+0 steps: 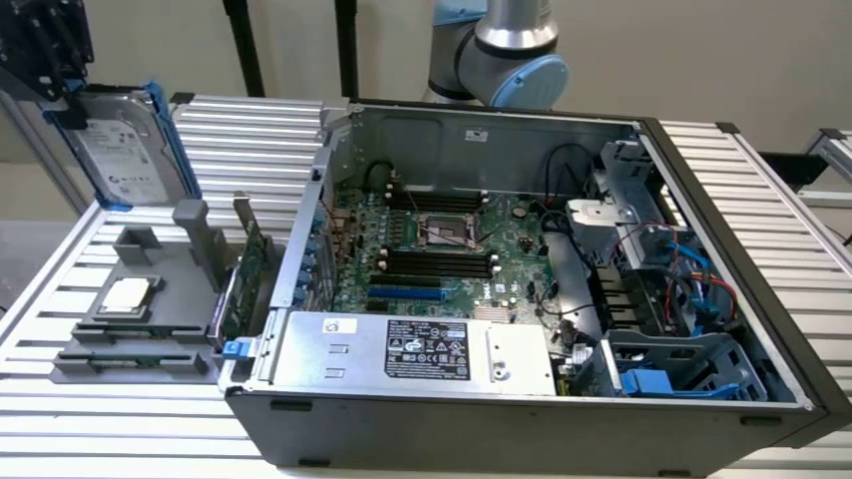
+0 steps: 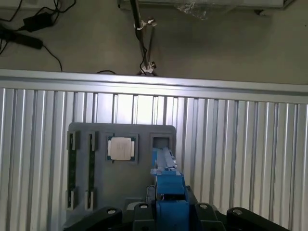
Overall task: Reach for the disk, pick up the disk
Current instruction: 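Pick up the disk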
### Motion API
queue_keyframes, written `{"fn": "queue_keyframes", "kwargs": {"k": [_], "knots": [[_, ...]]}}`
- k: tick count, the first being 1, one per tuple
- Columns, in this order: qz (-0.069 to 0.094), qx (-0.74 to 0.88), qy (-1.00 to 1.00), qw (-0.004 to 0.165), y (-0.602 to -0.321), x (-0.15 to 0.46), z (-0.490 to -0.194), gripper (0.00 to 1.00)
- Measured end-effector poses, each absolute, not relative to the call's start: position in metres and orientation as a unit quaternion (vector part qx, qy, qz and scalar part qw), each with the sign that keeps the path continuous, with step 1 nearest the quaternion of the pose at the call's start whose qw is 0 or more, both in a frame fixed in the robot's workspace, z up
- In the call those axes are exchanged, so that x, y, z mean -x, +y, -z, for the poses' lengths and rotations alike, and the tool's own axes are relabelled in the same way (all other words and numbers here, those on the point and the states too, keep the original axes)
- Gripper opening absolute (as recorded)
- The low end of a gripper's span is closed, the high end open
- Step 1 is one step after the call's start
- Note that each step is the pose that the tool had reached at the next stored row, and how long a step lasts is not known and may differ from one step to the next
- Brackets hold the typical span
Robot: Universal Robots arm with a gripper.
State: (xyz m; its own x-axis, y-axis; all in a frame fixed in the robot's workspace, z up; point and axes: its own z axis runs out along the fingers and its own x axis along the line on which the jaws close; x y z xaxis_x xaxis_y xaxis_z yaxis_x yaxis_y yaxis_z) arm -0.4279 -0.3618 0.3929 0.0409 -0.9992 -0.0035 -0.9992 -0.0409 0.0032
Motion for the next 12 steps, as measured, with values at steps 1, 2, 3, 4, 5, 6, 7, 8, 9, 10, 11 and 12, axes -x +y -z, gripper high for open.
{"fn": "queue_keyframes", "kwargs": {"k": [1,2,3,4,5,6,7,8,9,10,11,12], "knots": [[-0.002,0.722,0.692,0.000,-0.362,0.426,-0.398,0.33],[-0.002,0.722,0.692,0.000,-0.362,0.424,-0.402,0.33],[-0.003,0.722,0.692,0.000,-0.362,0.421,-0.407,0.33],[-0.003,0.722,0.692,0.000,-0.363,0.418,-0.411,0.33],[-0.003,0.722,0.692,0.000,-0.363,0.414,-0.416,0.33],[-0.003,0.722,0.692,0.001,-0.363,0.411,-0.420,0.33],[-0.003,0.722,0.691,0.001,-0.363,0.407,-0.425,0.33],[-0.004,0.723,0.691,0.001,-0.364,0.403,-0.430,0.33],[-0.004,0.723,0.691,0.001,-0.364,0.400,-0.434,0.33],[-0.004,0.723,0.691,0.001,-0.364,0.396,-0.438,0.33],[-0.005,0.723,0.691,0.001,-0.365,0.392,-0.443,0.33],[-0.005,0.723,0.691,0.001,-0.365,0.388,-0.448,0.33]]}}
